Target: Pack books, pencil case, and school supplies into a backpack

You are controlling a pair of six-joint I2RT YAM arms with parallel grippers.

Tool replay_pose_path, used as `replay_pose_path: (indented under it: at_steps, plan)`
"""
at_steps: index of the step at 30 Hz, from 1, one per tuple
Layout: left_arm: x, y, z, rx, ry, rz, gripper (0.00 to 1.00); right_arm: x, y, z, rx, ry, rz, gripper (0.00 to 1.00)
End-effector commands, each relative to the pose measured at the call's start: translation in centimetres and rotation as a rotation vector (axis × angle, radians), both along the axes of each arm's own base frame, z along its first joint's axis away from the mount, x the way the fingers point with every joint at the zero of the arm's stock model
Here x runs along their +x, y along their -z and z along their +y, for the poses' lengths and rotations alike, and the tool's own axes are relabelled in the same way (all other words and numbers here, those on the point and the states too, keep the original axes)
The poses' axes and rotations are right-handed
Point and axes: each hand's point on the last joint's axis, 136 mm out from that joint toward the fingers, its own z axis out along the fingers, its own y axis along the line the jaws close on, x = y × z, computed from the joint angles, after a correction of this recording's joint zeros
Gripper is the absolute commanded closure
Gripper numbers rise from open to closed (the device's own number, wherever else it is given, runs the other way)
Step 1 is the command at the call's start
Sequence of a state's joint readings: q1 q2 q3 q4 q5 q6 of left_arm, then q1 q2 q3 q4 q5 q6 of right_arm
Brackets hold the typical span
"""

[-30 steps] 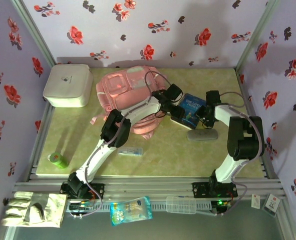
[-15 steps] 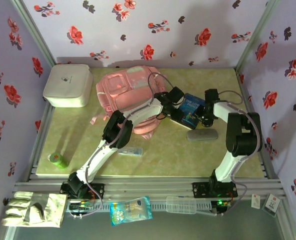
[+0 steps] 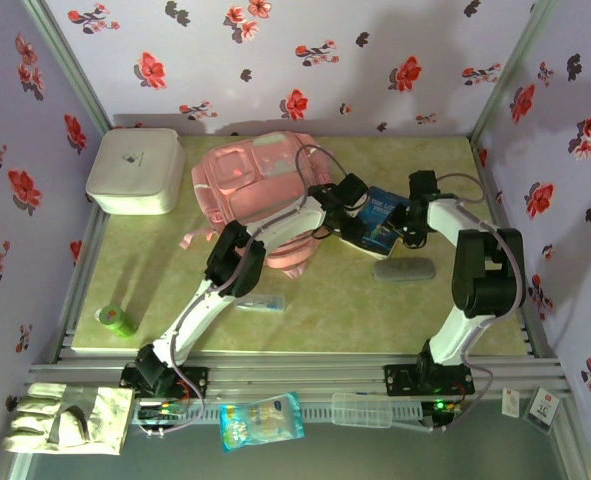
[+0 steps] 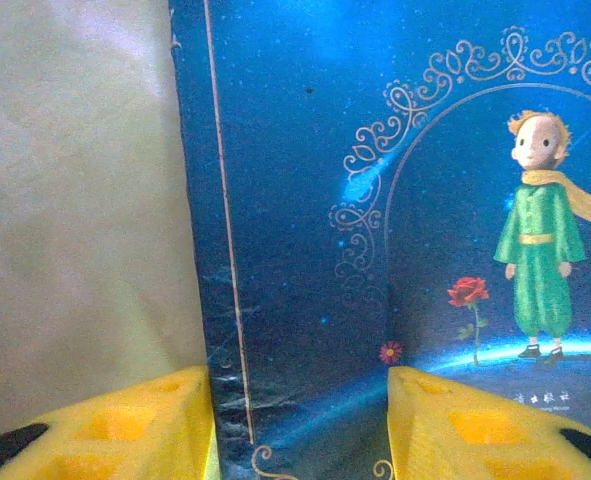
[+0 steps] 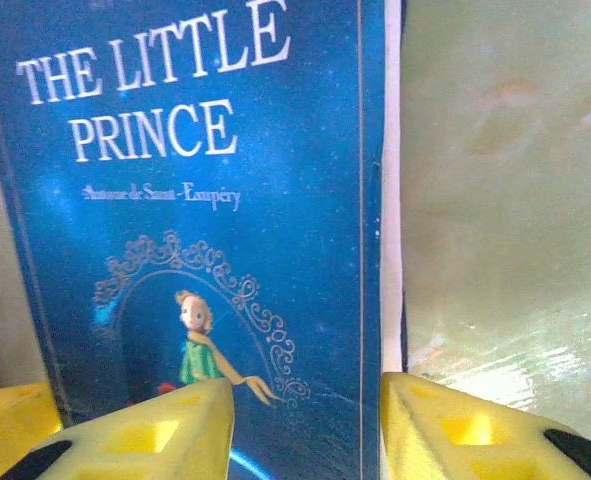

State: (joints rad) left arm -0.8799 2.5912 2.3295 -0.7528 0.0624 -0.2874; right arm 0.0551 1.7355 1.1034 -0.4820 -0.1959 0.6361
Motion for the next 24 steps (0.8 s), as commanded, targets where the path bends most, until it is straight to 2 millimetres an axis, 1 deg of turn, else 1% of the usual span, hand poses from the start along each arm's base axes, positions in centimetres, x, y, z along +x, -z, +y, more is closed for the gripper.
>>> replay_pose_path:
  at_steps: [1,2,7,9,14,16,19,20,22,24]
  plan:
    - [-3.7,7.3,3.7,0.223,0.038,0.145,0.54,0.8,-2.4,1.4,0.047,-0.029,-0.057,0.59]
    - [-3.7,7.3,3.7,0.223,0.037,0.147,0.54,0.8,-2.4,1.4,0.048,-0.028,-0.059,0.60]
    - [-3.8,7.4,3.8,0.227,0.037,0.148,0.55,0.9,-2.6,1.7,0.068,-0.036,-0.061,0.72]
    - [-3.7,7.3,3.8,0.226,0.035,0.143,0.55,0.9,-2.7,1.7,0.068,-0.034,-0.063,0.75]
    - [-3.5,6.9,3.7,0.220,0.034,0.131,0.55,0.7,-3.1,1.2,0.036,-0.031,-0.073,0.85]
    - [-3.3,6.5,3.6,0.212,0.034,0.126,0.55,0.6,-3.1,0.9,0.021,-0.032,-0.072,0.91]
    - [-2.7,4.6,3.4,0.184,0.027,0.105,0.53,0.5,-3.1,0.5,-0.004,-0.029,-0.078,0.98]
    - [-2.3,3.4,3.3,0.164,0.022,0.096,0.51,0.5,-3.2,0.3,-0.013,-0.026,-0.085,1.00]
    - [-1.6,0.5,3.0,0.109,0.014,0.076,0.47,0.8,-3.6,0.1,-0.023,-0.030,-0.113,1.00]
    - [-0.5,-3.4,2.8,0.023,0.000,0.055,0.43,1.3,-4.0,0.2,-0.014,-0.037,-0.146,1.00]
